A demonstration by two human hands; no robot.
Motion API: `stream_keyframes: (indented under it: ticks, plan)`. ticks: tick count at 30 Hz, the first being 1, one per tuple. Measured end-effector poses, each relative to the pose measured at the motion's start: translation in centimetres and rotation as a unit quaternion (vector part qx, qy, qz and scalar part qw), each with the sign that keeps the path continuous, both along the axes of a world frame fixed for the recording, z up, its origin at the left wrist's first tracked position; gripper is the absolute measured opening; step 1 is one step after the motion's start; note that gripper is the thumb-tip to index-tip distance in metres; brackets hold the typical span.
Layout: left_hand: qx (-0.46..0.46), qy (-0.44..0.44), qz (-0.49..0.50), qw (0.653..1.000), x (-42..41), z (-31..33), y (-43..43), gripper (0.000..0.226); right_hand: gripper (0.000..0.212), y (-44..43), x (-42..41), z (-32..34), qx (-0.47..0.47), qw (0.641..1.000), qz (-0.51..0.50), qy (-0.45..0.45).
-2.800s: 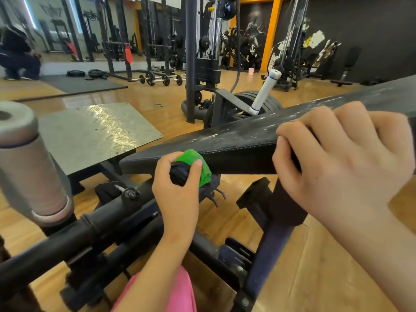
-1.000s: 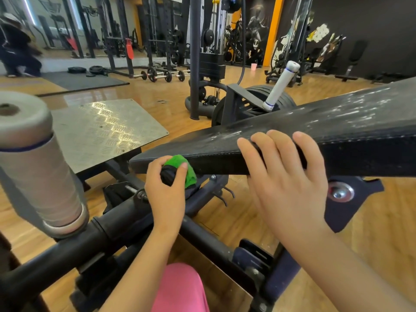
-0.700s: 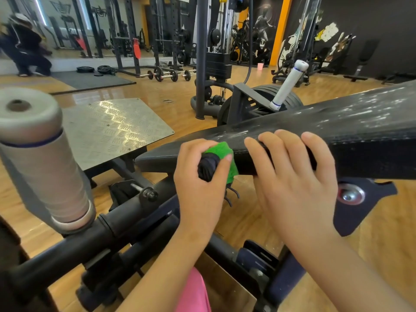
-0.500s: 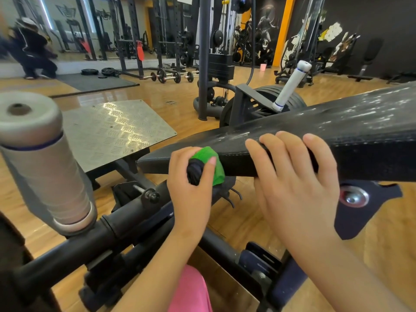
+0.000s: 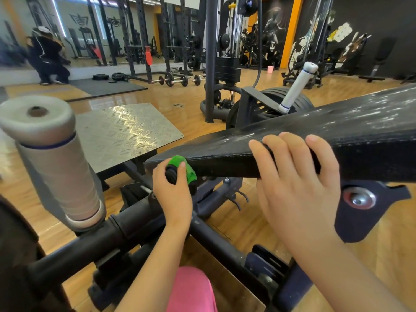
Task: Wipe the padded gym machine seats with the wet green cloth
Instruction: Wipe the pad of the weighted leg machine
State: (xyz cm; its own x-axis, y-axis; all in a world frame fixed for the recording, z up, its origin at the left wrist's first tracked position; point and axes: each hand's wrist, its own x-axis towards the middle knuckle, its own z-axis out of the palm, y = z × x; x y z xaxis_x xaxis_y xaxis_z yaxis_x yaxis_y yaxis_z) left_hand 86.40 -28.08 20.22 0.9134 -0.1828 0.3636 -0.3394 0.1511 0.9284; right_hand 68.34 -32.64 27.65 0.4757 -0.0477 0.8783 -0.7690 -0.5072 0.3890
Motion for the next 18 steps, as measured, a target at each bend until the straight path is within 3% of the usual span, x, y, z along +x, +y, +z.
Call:
stream_keyframes:
  ticks: [2,8,14,18]
  plan:
    - [-0.016,-0.003,-0.030,0.999,-1.7,0.4,0.4,0.019,0.029,0.0,0.1,-0.2,-0.002,1.000,0.001,-0.004]
    - [-0.043,-0.162,-0.059,0.984,-7.6,1.8,0.7,0.020,0.029,0.0,0.0,-0.1,-0.002,1.000,0.005,-0.004]
    - [-0.039,-0.162,-0.039,0.985,-5.5,0.5,0.4,0.022,0.032,0.2,-0.4,0.1,0.021,1.000,0.013,0.013]
    - [0.022,-0.066,0.006,0.998,-0.6,-1.5,0.2,0.018,0.033,0.4,-0.2,0.1,0.030,0.999,0.014,0.002]
